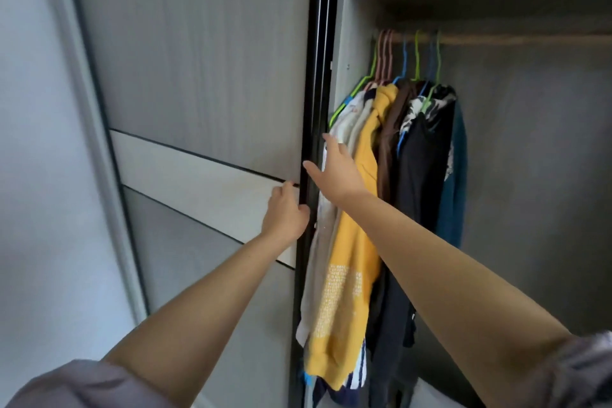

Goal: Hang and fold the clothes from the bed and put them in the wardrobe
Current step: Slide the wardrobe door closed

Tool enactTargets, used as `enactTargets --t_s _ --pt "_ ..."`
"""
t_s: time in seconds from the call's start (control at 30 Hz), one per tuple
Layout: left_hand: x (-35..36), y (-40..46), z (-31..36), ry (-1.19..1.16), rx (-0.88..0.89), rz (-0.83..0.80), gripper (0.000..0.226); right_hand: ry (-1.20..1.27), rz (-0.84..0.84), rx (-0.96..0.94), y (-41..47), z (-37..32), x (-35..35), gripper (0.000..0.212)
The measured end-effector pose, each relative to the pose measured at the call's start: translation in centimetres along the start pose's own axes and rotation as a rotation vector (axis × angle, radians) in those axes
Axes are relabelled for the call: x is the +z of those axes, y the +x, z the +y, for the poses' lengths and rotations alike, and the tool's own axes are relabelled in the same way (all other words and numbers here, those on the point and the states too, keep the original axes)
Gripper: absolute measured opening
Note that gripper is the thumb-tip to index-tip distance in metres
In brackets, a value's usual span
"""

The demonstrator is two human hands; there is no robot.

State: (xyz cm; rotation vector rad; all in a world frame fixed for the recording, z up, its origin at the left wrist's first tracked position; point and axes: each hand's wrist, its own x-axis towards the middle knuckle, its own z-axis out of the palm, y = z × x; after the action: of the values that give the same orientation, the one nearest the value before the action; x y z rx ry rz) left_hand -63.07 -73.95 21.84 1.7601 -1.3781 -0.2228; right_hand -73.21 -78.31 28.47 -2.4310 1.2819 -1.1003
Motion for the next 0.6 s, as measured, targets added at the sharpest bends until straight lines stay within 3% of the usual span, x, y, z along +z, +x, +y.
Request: enactTargets --t_s 0.07,0.2,0.33,0.47,0.6 --pt "-0.1 1.5 -0.1 -0.092 -0.015 -0.102 0.054 0.024 0.015 0.044 1.9 -0.9 1.0 0.073" --pt "-0.1 3.5 -0.3 -0.200 -0.065 -0.145 0.044 0.047 0.100 0.121 4.8 -1.4 1.5 0.075" --pt "0.4 4.3 -0.7 -0.176 -0.018 -0.144 0.041 0.055 0.096 0.117 6.1 -1.4 2.2 0.054" --pt "0.8 4.0 -0.8 -0.212 0.022 -0.092 0.034 0.045 0.082 0.105 6.2 -1.4 2.0 0.060" --pt "1.2 2.6 0.1 -0.271 0.043 -0.096 0.035 0.135 0.034 0.141 5.4 -0.4 0.8 0.041"
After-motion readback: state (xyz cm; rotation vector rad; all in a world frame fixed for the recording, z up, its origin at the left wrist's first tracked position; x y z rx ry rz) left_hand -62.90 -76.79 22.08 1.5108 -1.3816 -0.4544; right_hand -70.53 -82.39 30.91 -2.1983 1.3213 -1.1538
